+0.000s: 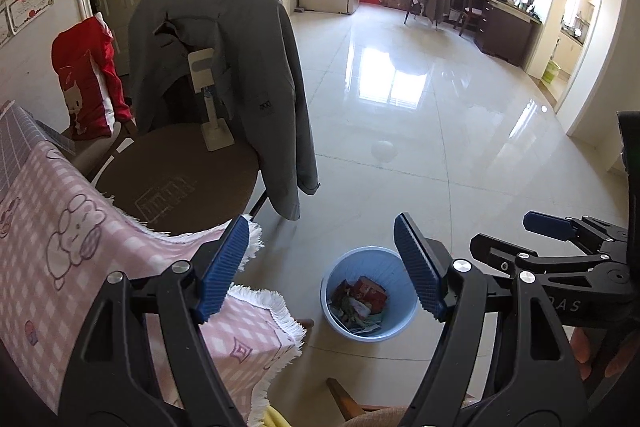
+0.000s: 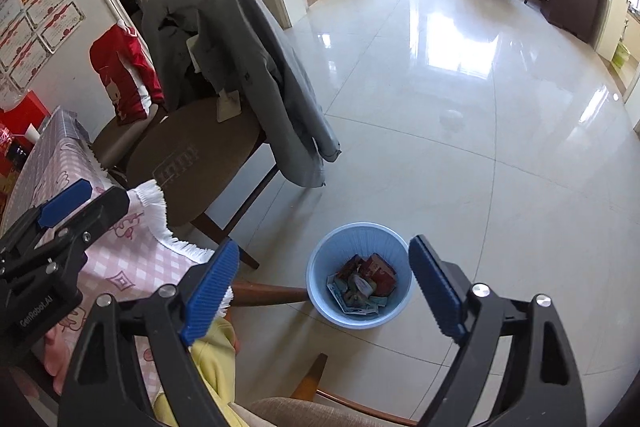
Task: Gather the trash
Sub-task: 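Return both open grippers to the newspaper pile on the table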
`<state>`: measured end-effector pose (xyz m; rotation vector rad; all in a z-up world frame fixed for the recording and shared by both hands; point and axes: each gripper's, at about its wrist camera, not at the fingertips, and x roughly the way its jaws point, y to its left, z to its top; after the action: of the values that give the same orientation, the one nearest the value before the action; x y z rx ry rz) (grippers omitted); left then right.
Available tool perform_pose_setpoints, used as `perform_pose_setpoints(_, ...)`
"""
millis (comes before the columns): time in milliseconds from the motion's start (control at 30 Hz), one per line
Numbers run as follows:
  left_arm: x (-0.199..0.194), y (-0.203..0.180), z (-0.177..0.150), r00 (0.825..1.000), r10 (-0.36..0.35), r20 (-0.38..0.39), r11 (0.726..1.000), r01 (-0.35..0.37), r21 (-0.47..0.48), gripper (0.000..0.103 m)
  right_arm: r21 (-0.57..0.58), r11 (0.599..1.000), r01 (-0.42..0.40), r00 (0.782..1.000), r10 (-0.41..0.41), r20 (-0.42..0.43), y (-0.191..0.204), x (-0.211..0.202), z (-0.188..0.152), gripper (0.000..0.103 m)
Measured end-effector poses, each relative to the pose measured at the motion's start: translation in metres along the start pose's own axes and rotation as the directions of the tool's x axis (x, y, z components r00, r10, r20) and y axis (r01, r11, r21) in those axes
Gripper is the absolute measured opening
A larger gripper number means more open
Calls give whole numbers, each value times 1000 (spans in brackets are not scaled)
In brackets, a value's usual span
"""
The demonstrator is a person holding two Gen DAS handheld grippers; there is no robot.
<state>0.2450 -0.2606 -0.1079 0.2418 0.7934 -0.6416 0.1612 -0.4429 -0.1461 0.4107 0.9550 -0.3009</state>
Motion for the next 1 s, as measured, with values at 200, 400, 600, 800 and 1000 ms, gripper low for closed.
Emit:
perform_pose_setpoints(200, -26, 9, -3, 999, 9, 50, 1000, -9, -10, 74, -35, 999, -20, 999, 22, 40, 20, -22, -3, 85)
perform_pose_setpoints(400, -63, 25, -7, 992, 39, 120, 999, -34, -40, 74, -92, 995, -49, 994, 57, 90, 49, -48, -5, 85)
perform_pose_setpoints(600, -102, 53, -16, 979, 107, 173, 990, -90, -106, 74, -160, 983, -90, 987, 109, 115, 87, -64, -8, 85)
perform_pose_setpoints(800, -140, 92, -34, 960, 202, 193, 967, -166, -191, 74, -271, 951, -150, 977, 185, 109, 143, -73, -18, 85)
perform_pose_setpoints(1000, -176, 138, -62, 934, 309, 178, 924, -251, -288, 75, -373, 903, -213, 964, 256, 69, 203, -77, -32, 85)
